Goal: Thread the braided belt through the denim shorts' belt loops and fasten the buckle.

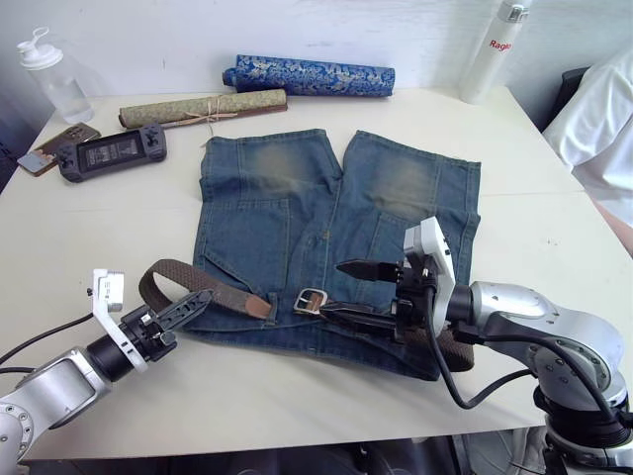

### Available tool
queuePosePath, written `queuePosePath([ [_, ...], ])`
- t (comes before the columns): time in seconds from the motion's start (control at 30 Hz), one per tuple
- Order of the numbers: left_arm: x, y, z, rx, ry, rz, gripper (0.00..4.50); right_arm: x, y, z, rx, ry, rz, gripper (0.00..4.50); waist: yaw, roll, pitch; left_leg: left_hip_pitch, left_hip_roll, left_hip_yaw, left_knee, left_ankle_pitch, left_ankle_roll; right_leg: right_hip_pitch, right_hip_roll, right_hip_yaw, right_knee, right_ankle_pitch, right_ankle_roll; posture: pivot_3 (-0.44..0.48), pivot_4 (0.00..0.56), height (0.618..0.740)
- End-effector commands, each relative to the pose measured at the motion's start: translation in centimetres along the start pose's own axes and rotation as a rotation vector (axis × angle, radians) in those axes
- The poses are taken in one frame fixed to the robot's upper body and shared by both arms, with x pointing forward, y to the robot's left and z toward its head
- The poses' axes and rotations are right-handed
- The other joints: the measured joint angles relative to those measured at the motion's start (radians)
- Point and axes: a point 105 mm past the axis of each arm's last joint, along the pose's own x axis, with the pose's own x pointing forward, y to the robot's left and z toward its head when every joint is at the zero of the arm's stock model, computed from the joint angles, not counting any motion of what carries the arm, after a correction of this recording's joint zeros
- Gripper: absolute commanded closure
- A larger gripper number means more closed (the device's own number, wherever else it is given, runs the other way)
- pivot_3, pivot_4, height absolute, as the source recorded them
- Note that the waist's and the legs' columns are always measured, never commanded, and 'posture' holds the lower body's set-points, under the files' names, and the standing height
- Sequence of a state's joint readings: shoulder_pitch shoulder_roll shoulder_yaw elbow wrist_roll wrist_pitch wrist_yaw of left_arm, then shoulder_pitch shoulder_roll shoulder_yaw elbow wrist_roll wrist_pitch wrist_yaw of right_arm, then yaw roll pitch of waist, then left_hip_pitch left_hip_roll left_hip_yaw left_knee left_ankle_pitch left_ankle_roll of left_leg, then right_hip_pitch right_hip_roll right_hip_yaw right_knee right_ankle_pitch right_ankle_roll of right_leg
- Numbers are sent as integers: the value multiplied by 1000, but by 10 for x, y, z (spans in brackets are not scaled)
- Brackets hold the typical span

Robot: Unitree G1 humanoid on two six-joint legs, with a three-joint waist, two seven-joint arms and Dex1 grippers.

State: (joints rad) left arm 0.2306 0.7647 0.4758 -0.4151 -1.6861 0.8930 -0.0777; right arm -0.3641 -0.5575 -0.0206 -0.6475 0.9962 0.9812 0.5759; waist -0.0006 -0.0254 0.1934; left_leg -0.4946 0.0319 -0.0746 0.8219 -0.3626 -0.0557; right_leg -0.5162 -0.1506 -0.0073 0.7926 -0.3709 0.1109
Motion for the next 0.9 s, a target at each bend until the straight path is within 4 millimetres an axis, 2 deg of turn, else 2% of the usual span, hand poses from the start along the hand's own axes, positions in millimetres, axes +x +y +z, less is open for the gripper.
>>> queuePosePath([
  [0.03,2,-6,1,41,9,-11,4500,1,10,8,-31,-38,30,77,0,0,0,0,0,0,0,0,0,0,0,0,0,0,0,0,150,645],
  [0.23,11,-5,-5,22,10,-16,4500,2,10,9,-27,-45,21,77,0,0,0,0,0,0,0,0,0,0,0,0,0,0,0,0,150,645],
  [0.5,20,11,-22,-114,-31,29,4500,2,9,7,-29,-37,4,77,3,0,0,0,0,0,0,0,0,1,0,0,-1,0,0,0,150,645],
  [0.67,19,22,-24,-206,-82,66,4500,1,8,5,-30,-34,-8,77,3,0,0,0,0,0,0,0,0,1,0,0,-1,0,1,0,150,645],
  [0.9,11,19,-19,-202,-92,65,4500,2,9,2,-21,-31,-10,77,1,0,0,1,0,0,0,0,0,1,0,0,-1,0,1,0,150,645],
])
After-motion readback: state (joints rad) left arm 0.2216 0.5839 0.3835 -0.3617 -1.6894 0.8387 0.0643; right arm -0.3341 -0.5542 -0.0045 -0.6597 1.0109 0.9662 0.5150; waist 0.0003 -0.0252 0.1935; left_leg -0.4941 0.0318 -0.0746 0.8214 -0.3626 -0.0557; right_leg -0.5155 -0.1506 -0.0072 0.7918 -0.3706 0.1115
